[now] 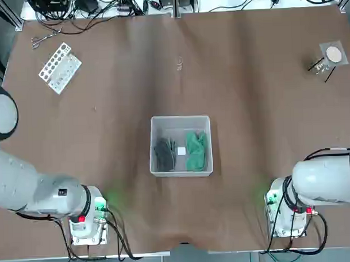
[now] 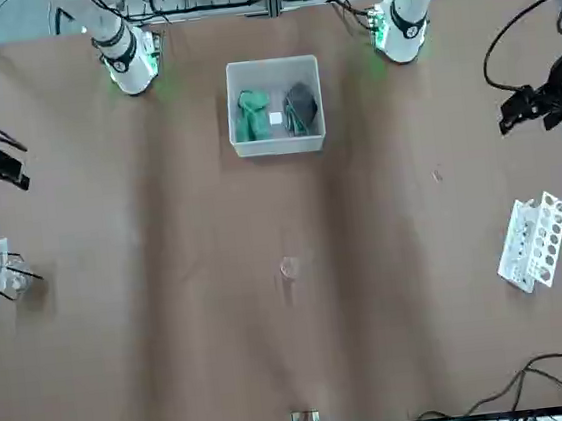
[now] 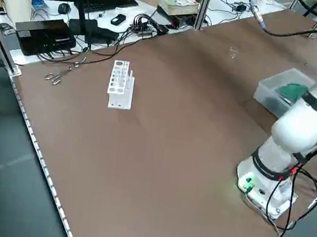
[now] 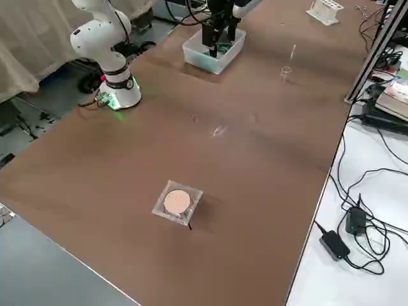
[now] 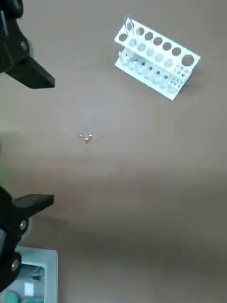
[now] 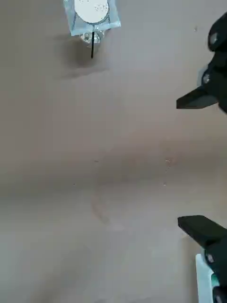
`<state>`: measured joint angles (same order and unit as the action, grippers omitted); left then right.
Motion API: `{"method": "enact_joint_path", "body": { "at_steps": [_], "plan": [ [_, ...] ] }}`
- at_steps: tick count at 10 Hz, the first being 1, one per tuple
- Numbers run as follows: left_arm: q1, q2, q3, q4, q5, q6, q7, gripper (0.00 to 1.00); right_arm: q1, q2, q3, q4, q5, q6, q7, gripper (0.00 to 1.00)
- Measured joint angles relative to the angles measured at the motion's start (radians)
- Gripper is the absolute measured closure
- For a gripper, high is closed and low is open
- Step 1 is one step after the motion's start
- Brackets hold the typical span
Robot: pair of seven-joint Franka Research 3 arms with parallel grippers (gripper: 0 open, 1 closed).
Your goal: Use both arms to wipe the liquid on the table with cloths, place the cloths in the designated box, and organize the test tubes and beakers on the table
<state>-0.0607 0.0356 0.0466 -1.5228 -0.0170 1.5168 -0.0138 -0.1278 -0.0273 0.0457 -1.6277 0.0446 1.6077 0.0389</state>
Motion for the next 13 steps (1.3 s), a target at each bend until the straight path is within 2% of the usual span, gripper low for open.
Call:
{"method": "enact_joint_path", "body": {
  "at_steps": [5,7,8,9,11,13],
  "plan": [
    [0.000,-0.006,-0.003,-0.002,0.003,0.001,-0.008,0.02,0.001,0.002,0.003,0.000,0.002,-0.001,0.000,0.01],
    [0.005,-0.020,-0.064,-0.017,0.003,-0.011,-0.076,0.04,0.000,0.002,0.002,0.000,0.002,-0.001,0.000,0.01],
    [0.008,-0.055,-0.119,-0.067,0.002,-0.014,-0.102,0.04,0.001,0.003,0.002,0.000,0.002,-0.002,0.000,0.01],
    [0.008,-0.118,-0.175,-0.155,-0.024,-0.011,-0.115,0.05,0.000,0.003,0.002,0.000,0.002,-0.003,0.000,0.01],
    [0.007,-0.286,-0.290,-0.374,-0.112,0.004,-0.134,0.05,0.001,0.003,0.003,0.000,0.003,-0.002,0.000,0.01],
    [0.006,-0.389,-0.459,-0.536,-0.167,0.065,-0.241,0.05,0.004,0.006,0.008,-0.003,0.012,-0.033,0.000,0.01]
  ]
}}
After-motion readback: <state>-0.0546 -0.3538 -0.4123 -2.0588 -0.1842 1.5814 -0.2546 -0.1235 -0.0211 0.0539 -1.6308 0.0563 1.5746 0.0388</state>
